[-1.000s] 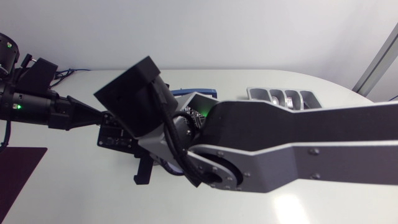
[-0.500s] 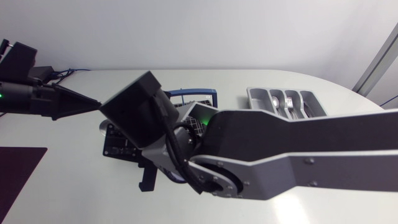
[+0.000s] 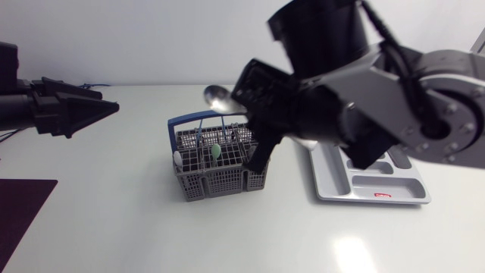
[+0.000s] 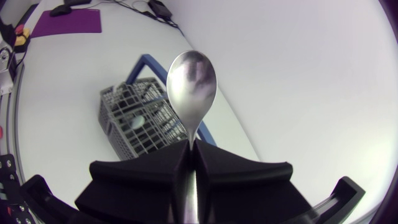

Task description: Unload the cutlery basket into the drawer organizer.

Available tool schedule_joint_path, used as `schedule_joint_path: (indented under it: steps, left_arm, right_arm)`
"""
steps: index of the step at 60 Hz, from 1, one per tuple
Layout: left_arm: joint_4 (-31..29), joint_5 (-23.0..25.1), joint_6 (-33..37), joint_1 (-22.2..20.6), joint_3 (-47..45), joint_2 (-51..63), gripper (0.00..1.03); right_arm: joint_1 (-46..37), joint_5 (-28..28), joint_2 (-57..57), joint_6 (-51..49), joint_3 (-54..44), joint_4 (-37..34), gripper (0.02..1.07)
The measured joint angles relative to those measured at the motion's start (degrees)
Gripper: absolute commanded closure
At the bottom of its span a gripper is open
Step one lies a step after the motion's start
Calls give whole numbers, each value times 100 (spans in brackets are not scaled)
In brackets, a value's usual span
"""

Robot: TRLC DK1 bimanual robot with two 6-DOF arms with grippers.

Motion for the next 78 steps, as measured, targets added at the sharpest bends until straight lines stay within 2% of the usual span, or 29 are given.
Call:
schedule_joint_path:
  steps: [10,20,35,52,78]
  left_arm:
    - [354,-367,-46,-212,-92,144,9]
    - [734,-925,-168,-621,-170,186,9]
    - [1097,-1554,-166,-1165,-439,201,9]
    - [1250,-1836,-142,-1502,-535,238,9]
    - [1270,-1897,-142,-1515,-671,232,9]
  right_arm:
    - [-1220,-527,-286,380,11,-367,99]
    - [-2535,-1211,-256,684,46,-433,99]
    - [-4236,-2124,608,1202,496,-468,99]
    - [-4811,-2361,2070,1919,1034,-466,99]
    - [-5337,-2457,3685,2756,1786,-470,98]
